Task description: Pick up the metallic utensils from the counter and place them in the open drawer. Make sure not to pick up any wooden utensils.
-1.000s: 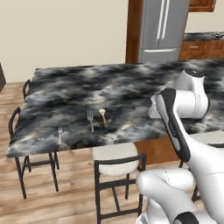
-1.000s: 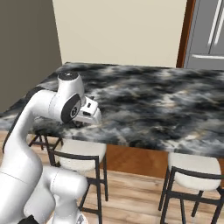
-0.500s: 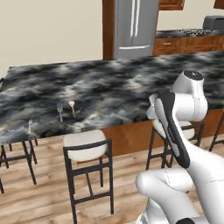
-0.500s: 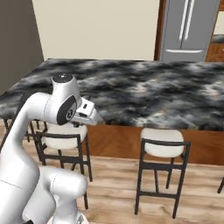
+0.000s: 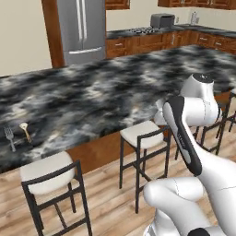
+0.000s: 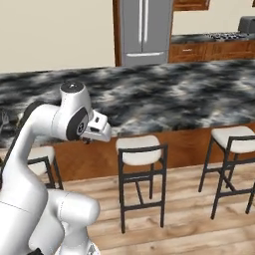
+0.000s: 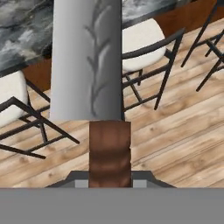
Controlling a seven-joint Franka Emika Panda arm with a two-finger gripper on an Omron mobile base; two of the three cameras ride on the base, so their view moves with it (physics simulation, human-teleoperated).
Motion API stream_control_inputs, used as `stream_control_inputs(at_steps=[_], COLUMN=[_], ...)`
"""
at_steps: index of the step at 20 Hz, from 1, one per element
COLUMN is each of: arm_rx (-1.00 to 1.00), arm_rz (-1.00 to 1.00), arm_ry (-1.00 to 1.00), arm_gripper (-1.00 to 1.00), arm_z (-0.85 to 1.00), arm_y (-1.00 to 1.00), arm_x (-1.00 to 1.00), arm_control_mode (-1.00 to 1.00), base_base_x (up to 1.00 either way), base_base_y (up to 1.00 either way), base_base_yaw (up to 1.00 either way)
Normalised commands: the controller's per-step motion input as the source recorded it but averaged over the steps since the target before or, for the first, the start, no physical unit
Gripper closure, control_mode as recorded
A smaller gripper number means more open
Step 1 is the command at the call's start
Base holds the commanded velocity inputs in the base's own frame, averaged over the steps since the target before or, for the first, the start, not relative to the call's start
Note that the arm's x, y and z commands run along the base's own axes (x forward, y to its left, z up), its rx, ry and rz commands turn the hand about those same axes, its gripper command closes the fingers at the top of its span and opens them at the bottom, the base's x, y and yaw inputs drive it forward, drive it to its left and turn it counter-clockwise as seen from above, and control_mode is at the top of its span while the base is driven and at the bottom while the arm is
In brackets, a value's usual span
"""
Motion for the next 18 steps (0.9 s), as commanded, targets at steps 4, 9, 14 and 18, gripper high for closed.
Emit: stream_control_inputs(at_steps=[4, 9, 14, 18], arm_rx=[0.0, 0.0, 0.0, 0.0], arm_rz=[0.0, 0.0, 0.0, 0.0], arm_ry=[0.0, 0.0, 0.0, 0.0], arm_gripper=[1.0, 1.0, 1.0, 1.0], arm_z=[0.0, 0.0, 0.0, 0.0], arm_y=[0.0, 0.0, 0.0, 0.0], arm_x=[0.0, 0.0, 0.0, 0.0], arm_control_mode=[1.0, 1.0, 1.0, 1.0], base_base_x=[-0.14, -0.01, 0.66, 1.0], base_base_y=[0.07, 0.09, -0.9, -1.0], base_base_yaw=[-0.53, -0.46, -0.05, 0.0])
